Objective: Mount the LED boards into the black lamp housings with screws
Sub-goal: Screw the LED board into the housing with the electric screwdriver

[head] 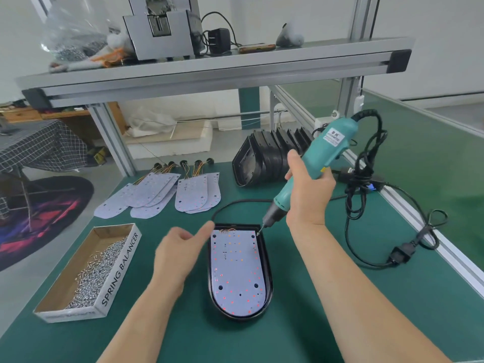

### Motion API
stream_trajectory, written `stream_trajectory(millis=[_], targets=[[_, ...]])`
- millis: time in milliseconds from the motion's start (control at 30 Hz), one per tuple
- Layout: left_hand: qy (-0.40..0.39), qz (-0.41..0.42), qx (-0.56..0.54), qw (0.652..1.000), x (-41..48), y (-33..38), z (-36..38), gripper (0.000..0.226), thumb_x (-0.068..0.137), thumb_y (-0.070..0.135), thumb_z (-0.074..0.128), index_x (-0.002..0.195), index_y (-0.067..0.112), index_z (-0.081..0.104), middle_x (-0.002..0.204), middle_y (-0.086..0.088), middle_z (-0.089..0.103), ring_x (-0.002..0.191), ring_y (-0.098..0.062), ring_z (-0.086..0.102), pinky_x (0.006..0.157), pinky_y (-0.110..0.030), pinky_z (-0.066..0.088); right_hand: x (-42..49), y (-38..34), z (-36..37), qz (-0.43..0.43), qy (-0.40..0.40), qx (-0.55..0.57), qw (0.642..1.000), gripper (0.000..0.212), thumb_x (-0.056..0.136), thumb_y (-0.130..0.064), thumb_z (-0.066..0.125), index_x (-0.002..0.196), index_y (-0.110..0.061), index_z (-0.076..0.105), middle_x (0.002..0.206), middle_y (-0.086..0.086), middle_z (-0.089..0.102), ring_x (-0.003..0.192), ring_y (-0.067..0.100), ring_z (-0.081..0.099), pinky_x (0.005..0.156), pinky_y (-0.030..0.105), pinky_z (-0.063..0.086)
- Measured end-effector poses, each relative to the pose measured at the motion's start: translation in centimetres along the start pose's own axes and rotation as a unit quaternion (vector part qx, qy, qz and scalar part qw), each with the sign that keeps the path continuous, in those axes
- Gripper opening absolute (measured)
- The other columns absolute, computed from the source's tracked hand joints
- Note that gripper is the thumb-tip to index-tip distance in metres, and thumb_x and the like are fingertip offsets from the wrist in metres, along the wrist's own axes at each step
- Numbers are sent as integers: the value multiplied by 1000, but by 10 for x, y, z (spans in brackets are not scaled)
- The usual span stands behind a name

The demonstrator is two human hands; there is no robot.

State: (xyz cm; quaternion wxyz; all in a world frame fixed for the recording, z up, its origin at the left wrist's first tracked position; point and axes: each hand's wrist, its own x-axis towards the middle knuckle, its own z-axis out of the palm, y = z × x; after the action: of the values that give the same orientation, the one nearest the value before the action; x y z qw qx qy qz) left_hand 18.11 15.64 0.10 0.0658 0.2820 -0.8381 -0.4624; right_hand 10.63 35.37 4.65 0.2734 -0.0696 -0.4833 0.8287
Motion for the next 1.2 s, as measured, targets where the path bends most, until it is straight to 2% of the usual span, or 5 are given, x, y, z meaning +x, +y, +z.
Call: stream_trajectory(millis=[133,200,333,800,1200], targets=[[-176,-61,35,982,-4,-10,18,73,62,67,74,99,5,71,100,-2,71,92,-21,66,82,-34,50,-11,18,1,-42,-46,-75,995,22,75,-28,77,71,-21,57,63,-5,58,61,17,54,61,32,50],[-187,-79,-3,979,-5,-9,22,62,58,52,78,96,4,74,99,-8,76,95,-26,72,95,-40,54,-15,24,1,-62,-61,-88,992,22,76,-27,76,69,-23,56,61,-10,56,58,13,52,58,29,49],[-180,-105,-35,977,0,-9,28,40,70,33,85,95,3,75,99,-11,76,96,-29,71,101,-42,52,-18,30,3,-94,-69,-108,987,26,77,-26,76,67,-25,53,57,-15,53,55,8,48,56,23,45],[-145,-120,-54,981,11,-18,36,28,76,33,84,82,11,67,89,-2,68,77,-13,60,60,-25,38,-14,41,2,-89,-63,-121,987,26,78,-26,76,70,-19,52,59,-9,52,56,11,48,56,28,47],[-141,-114,-47,982,12,-19,38,31,75,35,85,84,9,69,92,-5,70,81,-18,64,66,-28,43,-19,43,5,-95,-79,-124,984,31,78,-24,76,73,-5,52,60,-4,53,57,12,48,57,33,48]])
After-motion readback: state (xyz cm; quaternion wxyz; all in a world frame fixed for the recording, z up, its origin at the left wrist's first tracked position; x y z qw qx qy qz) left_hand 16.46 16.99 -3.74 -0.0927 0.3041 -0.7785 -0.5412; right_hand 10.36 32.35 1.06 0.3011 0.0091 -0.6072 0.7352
